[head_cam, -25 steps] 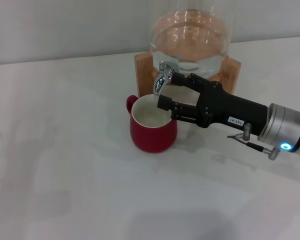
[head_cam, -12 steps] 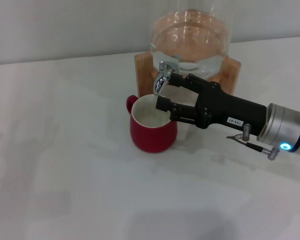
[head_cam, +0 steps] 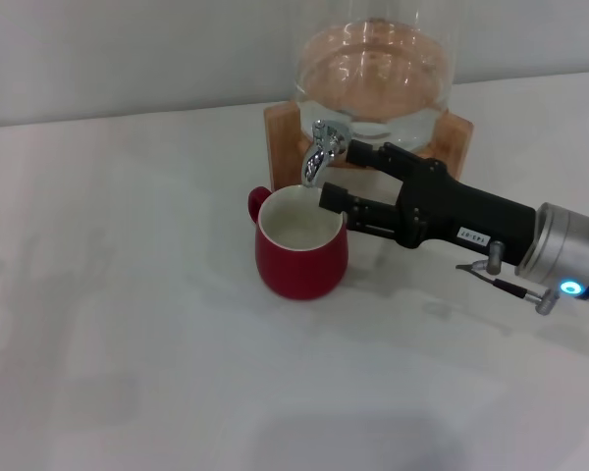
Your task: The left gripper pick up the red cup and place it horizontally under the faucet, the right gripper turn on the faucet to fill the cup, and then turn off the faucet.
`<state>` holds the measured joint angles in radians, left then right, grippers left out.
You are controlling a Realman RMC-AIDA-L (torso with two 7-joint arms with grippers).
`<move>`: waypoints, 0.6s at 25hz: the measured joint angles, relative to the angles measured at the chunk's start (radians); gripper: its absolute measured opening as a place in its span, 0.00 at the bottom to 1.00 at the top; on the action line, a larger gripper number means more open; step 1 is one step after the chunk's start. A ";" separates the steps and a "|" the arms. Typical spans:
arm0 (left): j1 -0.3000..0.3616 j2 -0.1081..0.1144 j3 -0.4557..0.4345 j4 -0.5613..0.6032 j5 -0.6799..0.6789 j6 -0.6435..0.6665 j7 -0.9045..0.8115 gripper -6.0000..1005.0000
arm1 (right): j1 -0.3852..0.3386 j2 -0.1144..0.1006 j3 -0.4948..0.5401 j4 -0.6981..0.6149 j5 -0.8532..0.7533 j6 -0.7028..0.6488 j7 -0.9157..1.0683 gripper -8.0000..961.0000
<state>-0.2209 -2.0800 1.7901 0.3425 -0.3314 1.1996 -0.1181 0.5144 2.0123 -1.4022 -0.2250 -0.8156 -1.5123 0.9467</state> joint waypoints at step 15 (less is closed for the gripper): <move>-0.016 0.000 -0.003 -0.036 0.000 0.000 0.000 0.88 | -0.134 -0.004 0.037 -0.111 -0.002 -0.045 -0.008 0.91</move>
<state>-0.2365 -2.0800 1.7867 0.3070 -0.3314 1.1995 -0.1181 0.3802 2.0083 -1.3647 -0.3361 -0.8179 -1.5578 0.9383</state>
